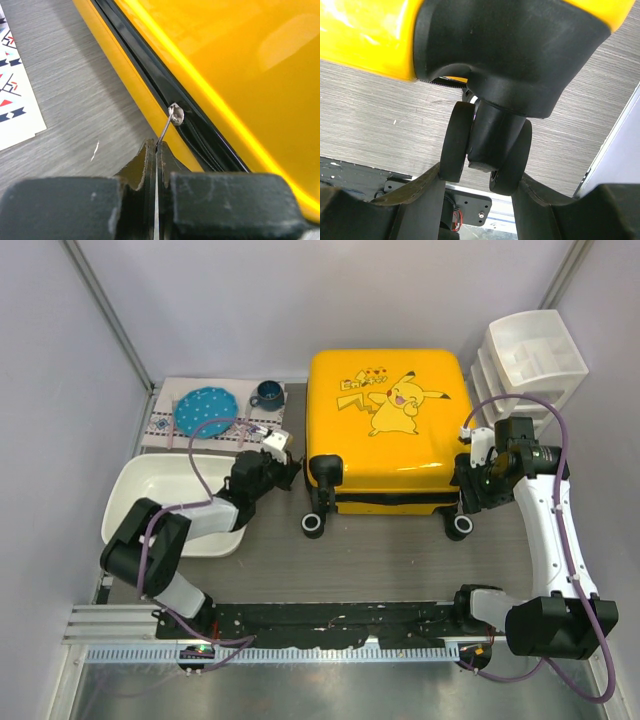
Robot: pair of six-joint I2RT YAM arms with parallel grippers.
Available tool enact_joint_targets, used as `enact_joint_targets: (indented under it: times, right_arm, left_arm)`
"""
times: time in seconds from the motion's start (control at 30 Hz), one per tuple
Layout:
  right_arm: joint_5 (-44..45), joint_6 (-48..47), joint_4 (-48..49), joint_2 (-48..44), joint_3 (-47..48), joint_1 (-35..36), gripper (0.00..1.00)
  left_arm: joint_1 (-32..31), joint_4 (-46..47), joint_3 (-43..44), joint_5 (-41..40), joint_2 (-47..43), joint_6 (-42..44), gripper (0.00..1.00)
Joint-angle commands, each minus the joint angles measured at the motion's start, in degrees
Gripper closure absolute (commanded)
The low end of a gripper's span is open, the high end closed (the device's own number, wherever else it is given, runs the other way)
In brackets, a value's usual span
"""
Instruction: Open, take out, and arrange the luggage
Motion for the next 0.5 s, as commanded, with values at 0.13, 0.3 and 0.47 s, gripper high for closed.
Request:
enact_joint_targets:
  times: [0.13,0.3,0.47]
  right_arm:
    - [-0.43,-5.54,-11.55,-2.36,0.64,0.36,0.99]
    - [-2.19,-5.98,-11.91,-3.94,0.03,0.36,0.99]
    - [-8.51,-6.42,-11.82,-4.38,0.03,0.36,0.99]
  left_arm:
    - [1.91,5.33,11.53,0.39,8.29,-1.35,1.00]
    - [1.91,5.25,16.03,1.18,11.99,-1.44,1.00]
    - [5.16,-0.35,13.76,6.45,4.19,-6.18,0.23]
